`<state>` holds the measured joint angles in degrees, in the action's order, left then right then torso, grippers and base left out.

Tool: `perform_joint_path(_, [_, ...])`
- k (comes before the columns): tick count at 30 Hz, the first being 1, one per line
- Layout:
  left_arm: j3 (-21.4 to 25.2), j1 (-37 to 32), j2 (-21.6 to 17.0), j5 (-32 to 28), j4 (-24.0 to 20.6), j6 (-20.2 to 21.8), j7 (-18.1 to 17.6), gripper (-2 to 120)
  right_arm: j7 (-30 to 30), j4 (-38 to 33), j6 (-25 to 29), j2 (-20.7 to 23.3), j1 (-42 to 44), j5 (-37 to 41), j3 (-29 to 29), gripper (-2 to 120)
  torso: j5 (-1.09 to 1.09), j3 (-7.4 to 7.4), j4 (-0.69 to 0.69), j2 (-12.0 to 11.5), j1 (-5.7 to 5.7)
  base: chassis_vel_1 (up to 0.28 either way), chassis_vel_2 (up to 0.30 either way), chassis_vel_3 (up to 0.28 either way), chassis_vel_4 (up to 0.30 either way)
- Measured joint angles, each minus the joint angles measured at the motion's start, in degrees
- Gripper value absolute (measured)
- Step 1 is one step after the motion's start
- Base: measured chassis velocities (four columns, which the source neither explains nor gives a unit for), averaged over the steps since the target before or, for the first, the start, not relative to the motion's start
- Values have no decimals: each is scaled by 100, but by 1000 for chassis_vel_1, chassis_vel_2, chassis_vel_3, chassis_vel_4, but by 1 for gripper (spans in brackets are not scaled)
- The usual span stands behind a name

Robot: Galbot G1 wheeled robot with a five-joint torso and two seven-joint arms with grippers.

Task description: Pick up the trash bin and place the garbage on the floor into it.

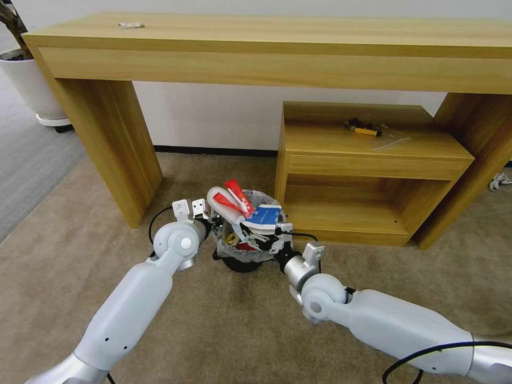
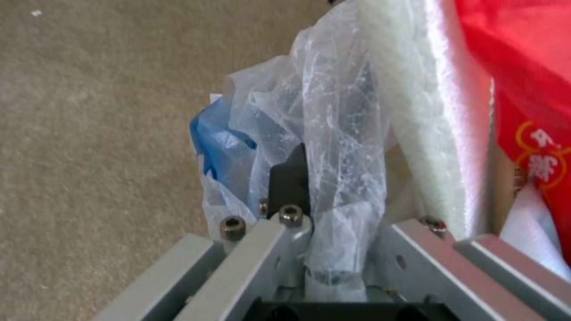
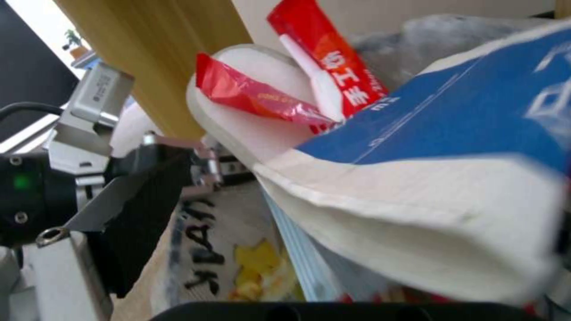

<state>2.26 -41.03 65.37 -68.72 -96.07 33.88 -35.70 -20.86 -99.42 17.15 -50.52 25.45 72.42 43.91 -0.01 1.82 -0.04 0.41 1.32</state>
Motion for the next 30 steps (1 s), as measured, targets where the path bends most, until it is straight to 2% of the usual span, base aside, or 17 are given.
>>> perform_joint_path(12, [-140,-66,103,-77,-252,4,-103,0,-132,9,-121,-173,-431,414,204,100,-1,0,1,0,0,0,0,0,0])
perform_joint_path(30, [-151,279,160,-101,350,11,-76,0,-329,-87,-175,-361,-424,619,176,100,-1,0,0,0,0,0,0,0,0])
